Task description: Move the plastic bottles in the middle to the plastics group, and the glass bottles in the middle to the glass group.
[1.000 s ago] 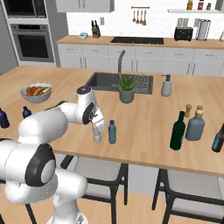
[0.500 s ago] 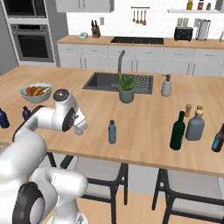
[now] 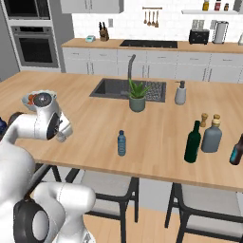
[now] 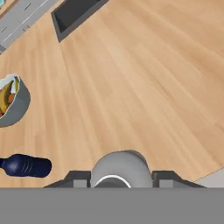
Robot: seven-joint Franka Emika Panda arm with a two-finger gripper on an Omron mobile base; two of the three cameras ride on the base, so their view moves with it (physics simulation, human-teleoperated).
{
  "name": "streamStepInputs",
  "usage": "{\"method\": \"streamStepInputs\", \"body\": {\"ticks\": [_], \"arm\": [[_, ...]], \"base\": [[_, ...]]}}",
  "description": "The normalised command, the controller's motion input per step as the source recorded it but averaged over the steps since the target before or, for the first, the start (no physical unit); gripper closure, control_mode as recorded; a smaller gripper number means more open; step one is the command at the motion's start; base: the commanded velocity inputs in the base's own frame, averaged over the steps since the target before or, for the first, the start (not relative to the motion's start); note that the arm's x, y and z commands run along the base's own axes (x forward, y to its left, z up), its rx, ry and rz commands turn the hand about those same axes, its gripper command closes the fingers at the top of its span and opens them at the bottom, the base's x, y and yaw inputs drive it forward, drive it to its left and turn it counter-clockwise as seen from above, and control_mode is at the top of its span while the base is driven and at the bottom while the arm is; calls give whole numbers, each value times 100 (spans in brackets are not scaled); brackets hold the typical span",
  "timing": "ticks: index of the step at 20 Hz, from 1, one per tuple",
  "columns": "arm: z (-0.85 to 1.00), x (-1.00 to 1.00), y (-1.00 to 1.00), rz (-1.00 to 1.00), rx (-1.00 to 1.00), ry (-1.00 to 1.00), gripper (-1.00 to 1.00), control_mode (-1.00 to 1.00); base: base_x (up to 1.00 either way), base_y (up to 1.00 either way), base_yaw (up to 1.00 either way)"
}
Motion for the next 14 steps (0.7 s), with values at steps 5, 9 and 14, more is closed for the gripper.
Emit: {"method": "streamStepInputs", "body": {"ticks": [5,9,14], "arm": [[2,2,100,24,0,0,100,-100],[0,3,89,26,0,0,100,-100],[-12,2,68,31,-17,0,100,-100]], "base": [[0,0,0],[0,0,0],[0,0,0]]}}
